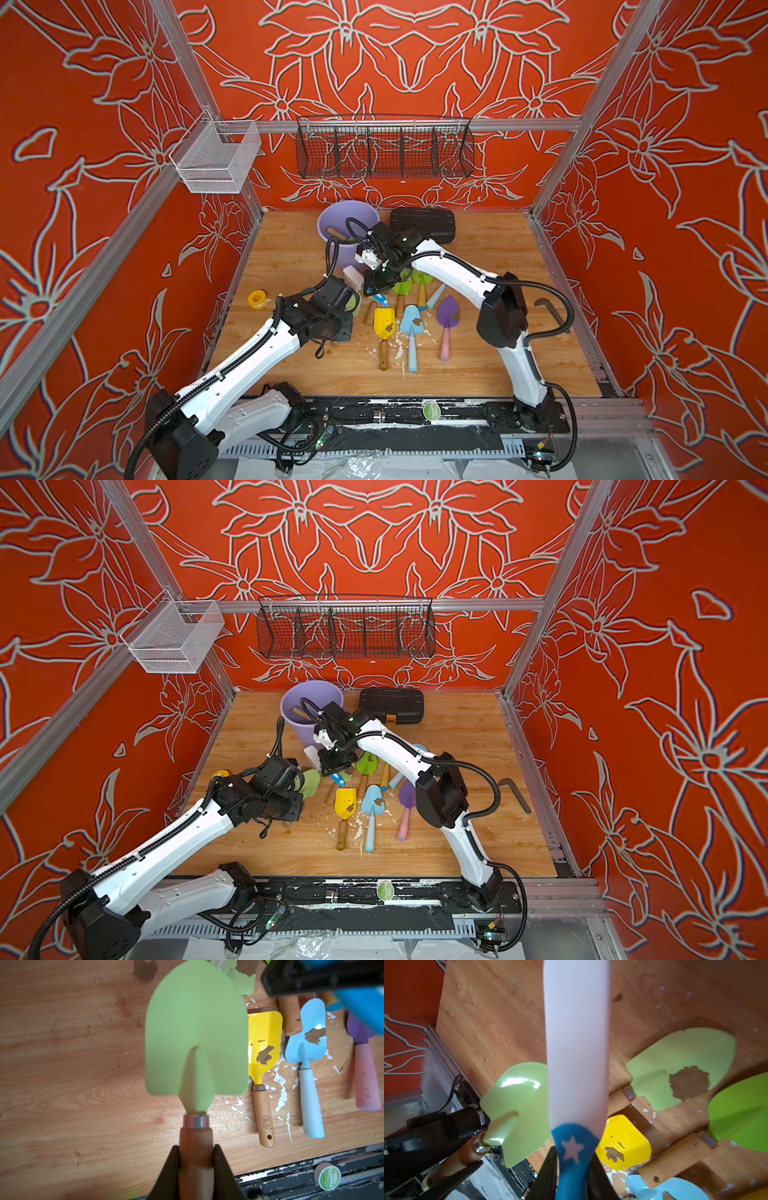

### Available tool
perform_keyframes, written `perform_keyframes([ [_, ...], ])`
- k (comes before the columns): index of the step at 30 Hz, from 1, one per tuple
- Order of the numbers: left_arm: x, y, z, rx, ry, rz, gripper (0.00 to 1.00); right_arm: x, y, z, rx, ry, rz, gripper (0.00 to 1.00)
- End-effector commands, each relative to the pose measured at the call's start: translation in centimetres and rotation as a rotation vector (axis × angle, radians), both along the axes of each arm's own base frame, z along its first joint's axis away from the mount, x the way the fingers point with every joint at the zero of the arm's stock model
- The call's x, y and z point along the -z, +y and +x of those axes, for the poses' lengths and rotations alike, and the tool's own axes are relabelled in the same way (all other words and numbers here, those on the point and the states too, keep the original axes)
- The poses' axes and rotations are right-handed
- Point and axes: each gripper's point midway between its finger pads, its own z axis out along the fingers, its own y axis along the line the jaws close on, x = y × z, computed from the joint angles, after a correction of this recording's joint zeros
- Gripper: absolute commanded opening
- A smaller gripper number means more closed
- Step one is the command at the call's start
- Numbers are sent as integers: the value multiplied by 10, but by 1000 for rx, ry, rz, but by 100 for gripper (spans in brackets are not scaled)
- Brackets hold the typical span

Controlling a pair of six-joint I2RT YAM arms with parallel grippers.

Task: Brush the soil off the hand trowel and place it into the bucket
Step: Brush off the soil from the hand trowel.

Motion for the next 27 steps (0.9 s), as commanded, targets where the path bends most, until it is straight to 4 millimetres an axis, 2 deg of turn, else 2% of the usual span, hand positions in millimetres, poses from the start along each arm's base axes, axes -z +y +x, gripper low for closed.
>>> perform_keyframes([
  [1,1,5,5,-45,-25,12,0,-22,7,10,3,-54,49,0],
  [4,6,18,8,-142,-43,39,0,-34,8,9,11,-59,92,0],
  [8,4,7,11,-155,-68,-54,0,-49,3,3,46,-56,166,0],
  [10,3,-6,13,-128,-57,-154,0,-57,-1,-1,79,-54,221,0],
  [11,-6,-12,14,-119,-79,-233,0,-61,-3,-4,96,-59,249,0],
  [13,-11,-24,15,-90,-65,-348,0,-68,-11,-8,138,-72,295,0],
  [15,-15,-32,13,-65,-39,-436,0,-74,-23,-10,192,-87,334,0],
  [19,-28,-50,6,-6,38,-701,0,-100,-48,-12,291,-138,497,0],
  [22,-46,-54,5,1,68,-895,0,-110,-60,-15,332,-173,574,0],
  [27,-66,-44,7,-43,63,-1083,0,-107,-67,-26,354,-143,625,0],
])
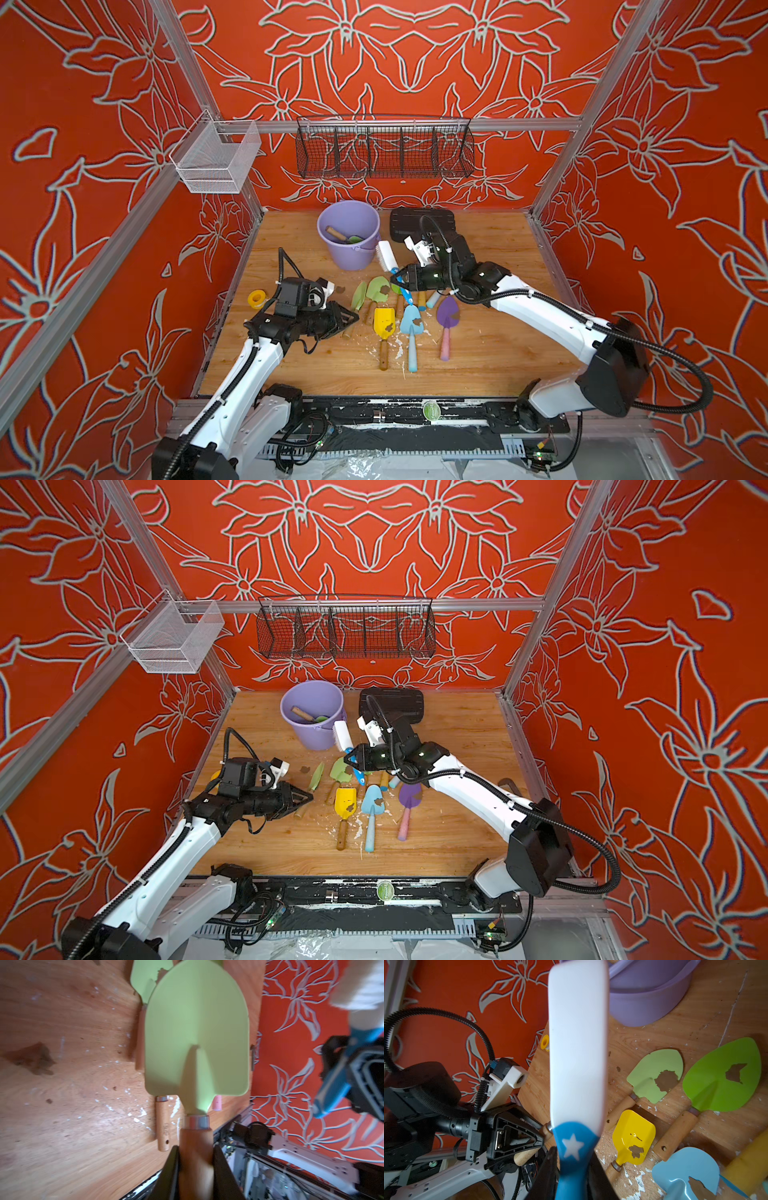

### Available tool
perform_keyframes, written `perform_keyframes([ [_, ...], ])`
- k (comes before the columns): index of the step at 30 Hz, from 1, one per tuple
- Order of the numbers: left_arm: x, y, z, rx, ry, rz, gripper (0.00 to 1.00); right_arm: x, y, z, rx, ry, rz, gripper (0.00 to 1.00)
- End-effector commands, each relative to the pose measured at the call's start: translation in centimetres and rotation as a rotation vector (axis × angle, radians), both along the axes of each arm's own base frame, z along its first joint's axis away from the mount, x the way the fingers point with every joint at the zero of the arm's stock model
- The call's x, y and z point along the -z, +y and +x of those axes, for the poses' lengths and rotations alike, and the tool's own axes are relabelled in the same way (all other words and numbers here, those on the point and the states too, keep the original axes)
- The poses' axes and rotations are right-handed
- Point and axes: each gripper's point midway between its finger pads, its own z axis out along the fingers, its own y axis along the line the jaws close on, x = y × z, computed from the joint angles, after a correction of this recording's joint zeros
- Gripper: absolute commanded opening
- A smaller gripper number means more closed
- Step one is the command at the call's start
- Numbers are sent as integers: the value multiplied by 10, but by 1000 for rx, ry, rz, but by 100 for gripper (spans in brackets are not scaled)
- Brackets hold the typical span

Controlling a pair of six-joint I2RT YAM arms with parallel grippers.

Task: Brush the soil off the hand trowel and place it into the bucket
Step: Brush off the soil from the hand trowel.

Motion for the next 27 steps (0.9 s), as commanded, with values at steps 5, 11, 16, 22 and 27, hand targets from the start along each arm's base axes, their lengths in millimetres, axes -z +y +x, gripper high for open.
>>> perform_keyframes([
  [5,-41,0,1,-21,-35,-389,0,-26,2,-1,57,-42,256,0],
  [11,-48,9,5,-84,-28,-449,0,-43,15,-10,-24,-12,373,0],
  [16,-57,17,15,-150,-47,-481,0,-43,30,-22,-67,1,398,0],
  [22,-55,22,19,-174,-54,-474,0,-42,46,-31,-115,14,414,0],
  [27,-54,26,23,-197,-57,-472,0,-36,61,-44,-173,48,421,0],
])
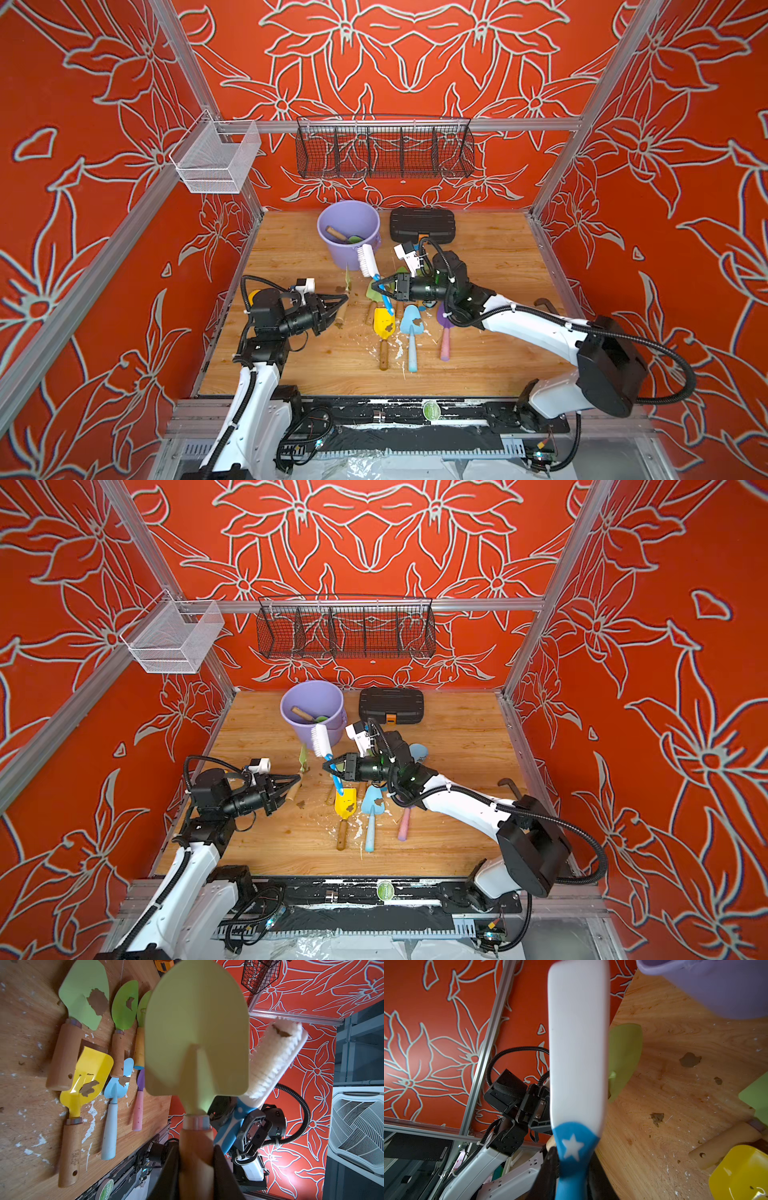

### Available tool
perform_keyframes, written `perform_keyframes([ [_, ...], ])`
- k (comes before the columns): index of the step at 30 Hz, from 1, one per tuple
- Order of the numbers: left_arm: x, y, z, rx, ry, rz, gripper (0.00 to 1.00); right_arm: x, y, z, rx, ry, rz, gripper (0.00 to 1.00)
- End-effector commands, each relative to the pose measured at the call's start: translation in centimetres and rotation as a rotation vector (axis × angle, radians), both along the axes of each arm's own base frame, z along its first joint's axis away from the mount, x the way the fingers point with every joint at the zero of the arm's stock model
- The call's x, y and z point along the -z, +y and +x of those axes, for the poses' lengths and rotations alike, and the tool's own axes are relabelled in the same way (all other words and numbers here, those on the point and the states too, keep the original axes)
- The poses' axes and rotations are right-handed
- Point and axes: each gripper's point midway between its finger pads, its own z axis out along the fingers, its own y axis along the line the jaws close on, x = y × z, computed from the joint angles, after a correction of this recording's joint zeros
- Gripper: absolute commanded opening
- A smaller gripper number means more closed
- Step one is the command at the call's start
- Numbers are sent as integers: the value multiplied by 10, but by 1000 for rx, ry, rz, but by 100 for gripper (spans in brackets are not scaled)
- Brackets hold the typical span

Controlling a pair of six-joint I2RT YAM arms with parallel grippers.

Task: Brush the soil off the hand trowel and place it into the bucket
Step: Brush off the soil from the hand trowel.

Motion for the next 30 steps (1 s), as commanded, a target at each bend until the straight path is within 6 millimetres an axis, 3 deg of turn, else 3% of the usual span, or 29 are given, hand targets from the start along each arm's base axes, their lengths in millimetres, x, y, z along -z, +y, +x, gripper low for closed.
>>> perform_keyframes([
  [1,-10,3,4,-13,-52,-1,0,-15,12,-10,-65,-10,61,0],
  [13,-10,8,9,-31,-56,2,0,24,31,-38,-189,85,-10,0],
  [25,-9,10,10,-44,-60,15,0,87,33,-39,-184,232,-136,0],
  [30,-4,11,11,-41,-53,24,0,97,28,-32,-147,229,-178,0],
])
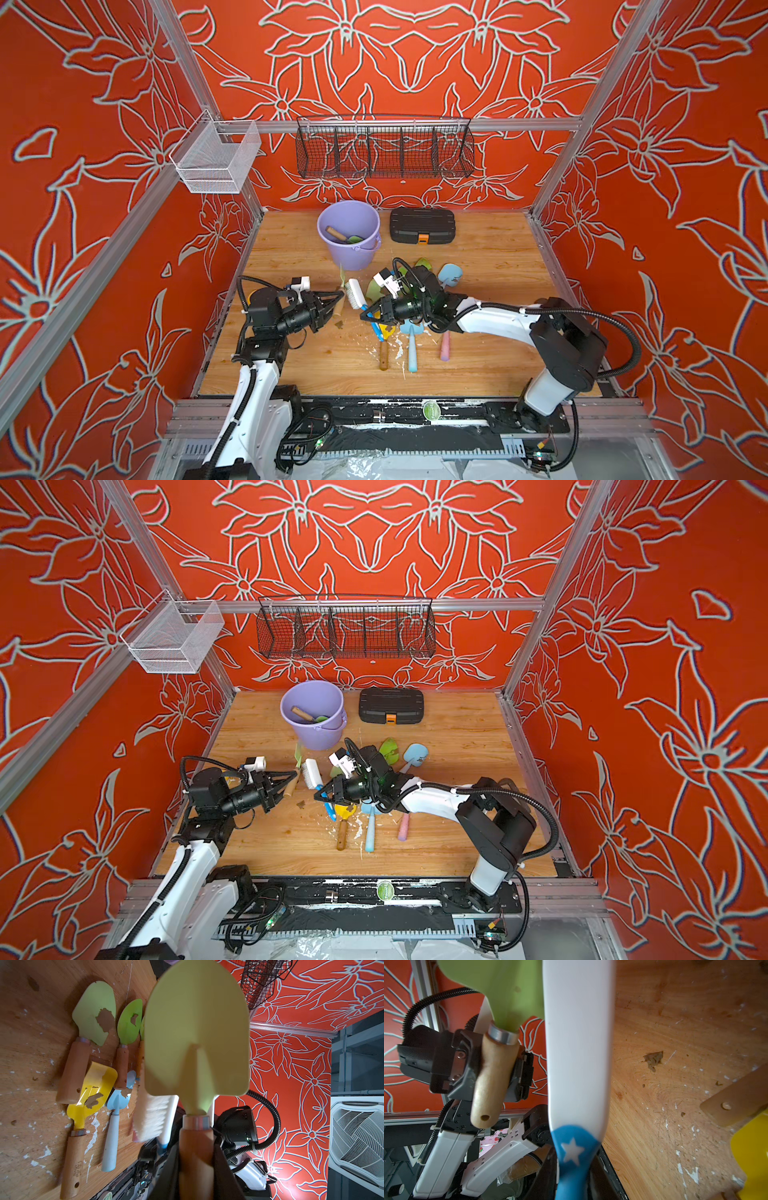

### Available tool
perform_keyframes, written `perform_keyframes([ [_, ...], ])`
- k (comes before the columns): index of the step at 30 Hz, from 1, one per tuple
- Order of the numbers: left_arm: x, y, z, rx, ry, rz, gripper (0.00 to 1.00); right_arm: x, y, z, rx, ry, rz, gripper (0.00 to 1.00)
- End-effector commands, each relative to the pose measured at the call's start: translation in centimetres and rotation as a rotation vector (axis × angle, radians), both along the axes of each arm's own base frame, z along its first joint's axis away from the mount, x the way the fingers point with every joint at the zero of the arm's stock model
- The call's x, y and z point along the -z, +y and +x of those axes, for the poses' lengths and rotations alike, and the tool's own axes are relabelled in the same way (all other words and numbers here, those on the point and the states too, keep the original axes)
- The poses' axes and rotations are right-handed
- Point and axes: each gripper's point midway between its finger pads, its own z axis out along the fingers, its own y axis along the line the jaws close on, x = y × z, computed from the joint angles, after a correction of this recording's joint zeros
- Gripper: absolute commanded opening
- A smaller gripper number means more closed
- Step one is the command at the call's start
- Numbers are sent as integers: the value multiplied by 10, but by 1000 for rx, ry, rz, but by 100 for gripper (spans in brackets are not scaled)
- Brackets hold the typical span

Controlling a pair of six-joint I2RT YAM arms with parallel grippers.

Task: Brush the soil off the hand trowel and place it into the bucket
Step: Brush off the soil from the hand trowel.

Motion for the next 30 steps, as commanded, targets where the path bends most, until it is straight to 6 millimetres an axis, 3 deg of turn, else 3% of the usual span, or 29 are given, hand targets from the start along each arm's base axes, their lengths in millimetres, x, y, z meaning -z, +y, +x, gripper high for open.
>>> perform_keyframes([
  [1,-6,0,1,10,-46,15,0,6,-4,5,27,-3,-31,0],
  [12,-2,2,0,13,-43,39,0,-29,-13,13,51,-92,-45,0],
  [18,-2,3,0,17,-39,92,0,-34,-12,14,33,-125,-57,0],
  [21,-6,6,-3,24,-47,179,0,-32,-8,11,-3,-126,-74,0],
  [24,-13,5,-4,28,-75,193,0,-45,-2,10,-5,-156,-25,0],
  [30,-4,4,-2,41,-61,164,0,-63,7,9,-19,-197,27,0],
])
